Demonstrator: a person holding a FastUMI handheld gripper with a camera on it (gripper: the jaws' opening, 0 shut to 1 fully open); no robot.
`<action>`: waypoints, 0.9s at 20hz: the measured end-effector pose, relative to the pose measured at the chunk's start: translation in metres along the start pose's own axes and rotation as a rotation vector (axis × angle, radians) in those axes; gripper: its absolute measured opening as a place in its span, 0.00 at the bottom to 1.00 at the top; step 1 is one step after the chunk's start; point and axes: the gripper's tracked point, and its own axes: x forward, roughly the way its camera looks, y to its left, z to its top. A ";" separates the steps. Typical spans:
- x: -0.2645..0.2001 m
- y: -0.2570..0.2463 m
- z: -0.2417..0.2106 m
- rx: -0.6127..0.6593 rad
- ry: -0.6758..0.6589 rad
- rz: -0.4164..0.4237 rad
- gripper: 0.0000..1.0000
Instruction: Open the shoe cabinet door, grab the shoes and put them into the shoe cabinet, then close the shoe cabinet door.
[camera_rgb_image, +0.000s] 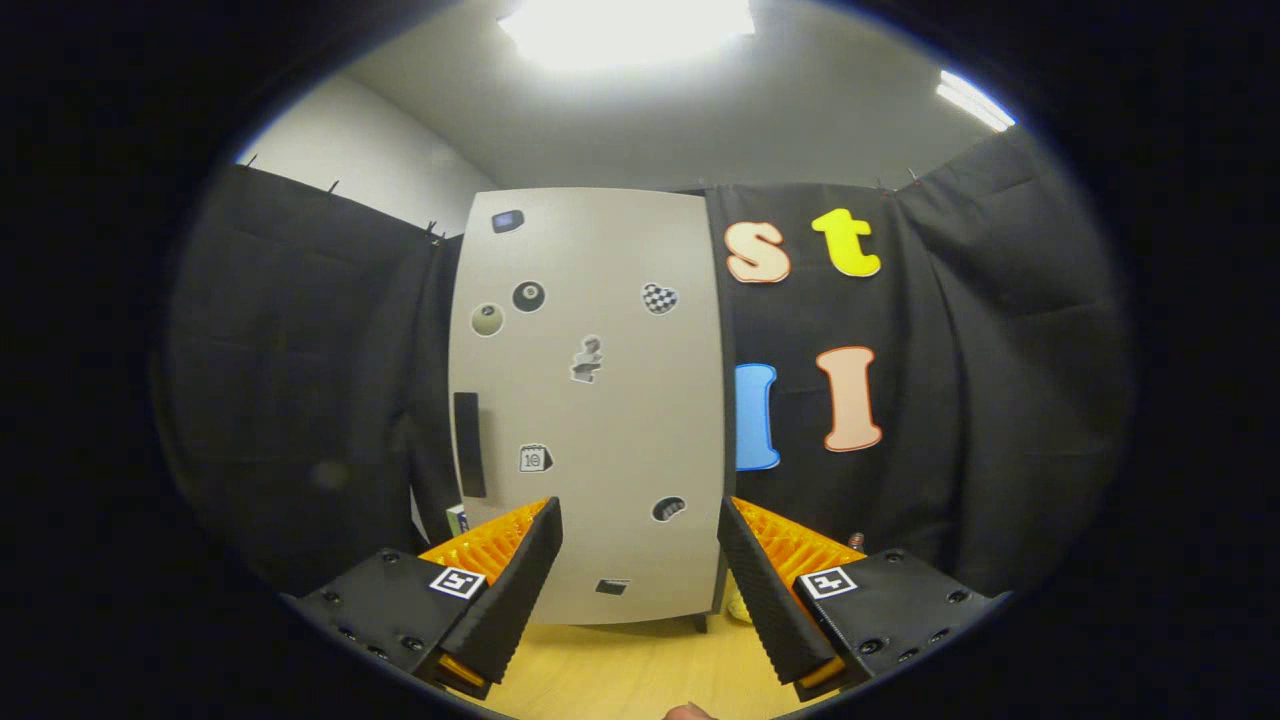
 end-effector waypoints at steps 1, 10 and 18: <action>-0.009 -0.015 0.000 0.007 0.002 -0.023 0.98; -0.063 -0.098 -0.002 0.011 -0.012 -0.149 0.99; -0.071 -0.111 0.000 -0.022 -0.024 -0.179 0.98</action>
